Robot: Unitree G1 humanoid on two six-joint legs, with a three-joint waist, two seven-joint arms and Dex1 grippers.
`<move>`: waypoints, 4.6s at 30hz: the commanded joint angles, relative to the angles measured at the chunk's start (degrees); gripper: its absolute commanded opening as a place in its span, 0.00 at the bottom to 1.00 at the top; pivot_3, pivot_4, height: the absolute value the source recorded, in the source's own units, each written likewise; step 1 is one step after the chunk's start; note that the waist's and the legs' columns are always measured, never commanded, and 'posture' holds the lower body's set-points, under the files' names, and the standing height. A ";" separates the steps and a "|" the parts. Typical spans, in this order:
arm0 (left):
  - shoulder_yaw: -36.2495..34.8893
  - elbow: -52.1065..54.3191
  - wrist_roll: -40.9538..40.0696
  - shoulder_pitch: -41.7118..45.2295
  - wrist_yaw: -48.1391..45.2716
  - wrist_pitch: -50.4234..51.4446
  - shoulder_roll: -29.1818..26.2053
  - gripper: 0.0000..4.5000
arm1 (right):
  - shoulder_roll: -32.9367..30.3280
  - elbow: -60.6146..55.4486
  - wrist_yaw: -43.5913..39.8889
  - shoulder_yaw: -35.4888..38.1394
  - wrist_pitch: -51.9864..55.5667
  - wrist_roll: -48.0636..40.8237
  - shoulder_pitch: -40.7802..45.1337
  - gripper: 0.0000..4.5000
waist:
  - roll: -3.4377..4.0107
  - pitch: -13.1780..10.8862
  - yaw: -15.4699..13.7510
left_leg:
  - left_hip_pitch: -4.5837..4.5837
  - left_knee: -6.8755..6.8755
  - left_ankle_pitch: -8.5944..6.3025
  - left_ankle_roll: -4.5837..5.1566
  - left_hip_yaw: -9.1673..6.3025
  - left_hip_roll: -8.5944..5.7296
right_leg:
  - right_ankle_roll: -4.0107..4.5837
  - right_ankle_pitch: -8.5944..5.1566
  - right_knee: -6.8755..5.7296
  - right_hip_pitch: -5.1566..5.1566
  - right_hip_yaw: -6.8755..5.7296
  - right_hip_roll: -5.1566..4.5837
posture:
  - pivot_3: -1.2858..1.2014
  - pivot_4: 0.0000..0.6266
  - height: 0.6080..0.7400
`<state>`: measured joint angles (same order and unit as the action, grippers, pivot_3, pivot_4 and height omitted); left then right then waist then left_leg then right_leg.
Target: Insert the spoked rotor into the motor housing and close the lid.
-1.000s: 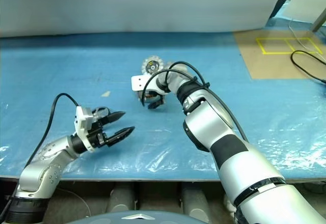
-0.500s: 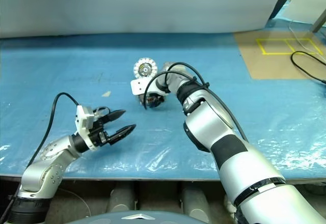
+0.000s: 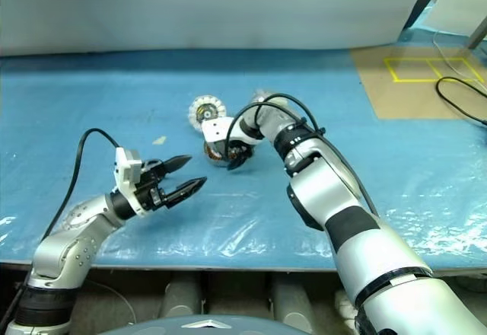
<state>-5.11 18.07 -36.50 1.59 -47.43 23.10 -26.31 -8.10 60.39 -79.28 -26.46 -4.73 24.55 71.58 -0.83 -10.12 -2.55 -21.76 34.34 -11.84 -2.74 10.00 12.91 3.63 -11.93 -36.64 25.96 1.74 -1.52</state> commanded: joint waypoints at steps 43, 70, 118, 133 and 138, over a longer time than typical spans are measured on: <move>2.32 -7.56 1.94 0.96 -7.45 -5.10 1.65 0.99 | -15.27 -55.55 -12.24 -14.53 60.57 -6.22 -11.94 0.44 | -0.02 0.01 -0.54 | 0.65 -0.20 0.13 -0.28 -0.02 -0.08 | -0.40 -0.26 0.36 -0.79 0.00 -0.11 | 0.52 0.24 1.00; 2.09 -1.57 0.54 -2.46 -5.76 -0.91 0.77 0.99 | -0.95 -43.19 14.64 -20.69 89.33 -23.32 -8.71 0.44 | 0.02 0.27 0.23 | 3.02 -2.05 0.03 -0.55 -0.41 -0.22 | -1.02 -0.64 1.05 -1.88 0.02 -0.02 | 0.52 0.24 1.00; -0.38 3.40 -0.99 -5.89 -10.43 0.51 -9.29 0.99 | -23.53 -54.63 -4.09 -22.59 17.86 -20.73 -8.01 0.69 | 0.07 0.57 0.20 | 1.55 -1.25 0.06 -1.14 -0.14 -0.08 | -0.55 -0.37 0.85 -0.94 -0.09 0.14 | 0.52 0.24 1.00; 0.52 3.37 0.80 -8.18 -10.33 -1.85 -8.85 0.99 | -19.15 -49.96 -5.02 -22.07 13.98 -12.41 -10.67 0.69 | 0.05 0.58 0.21 | 1.55 -1.25 0.05 -1.11 -0.14 -0.07 | -0.54 -0.37 0.86 -0.94 -0.12 0.14 | 0.52 0.24 1.00; 0.62 2.98 1.38 -8.44 -10.60 -2.21 -8.61 0.99 | -17.97 -48.89 -5.60 -21.62 13.23 -11.15 -10.74 0.69 | 0.05 0.58 0.21 | 1.54 -1.25 0.05 -1.11 -0.14 -0.07 | -0.54 -0.37 0.86 -0.94 -0.12 0.14 | 0.52 0.24 1.00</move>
<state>-4.41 19.34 -35.02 -6.88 -57.86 22.18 -34.93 -26.44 11.66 -84.18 -50.12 9.17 12.88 60.57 -0.78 -9.55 -2.35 -20.22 33.09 -11.78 -3.84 9.86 12.84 3.09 -12.30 -35.78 25.02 1.62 -1.38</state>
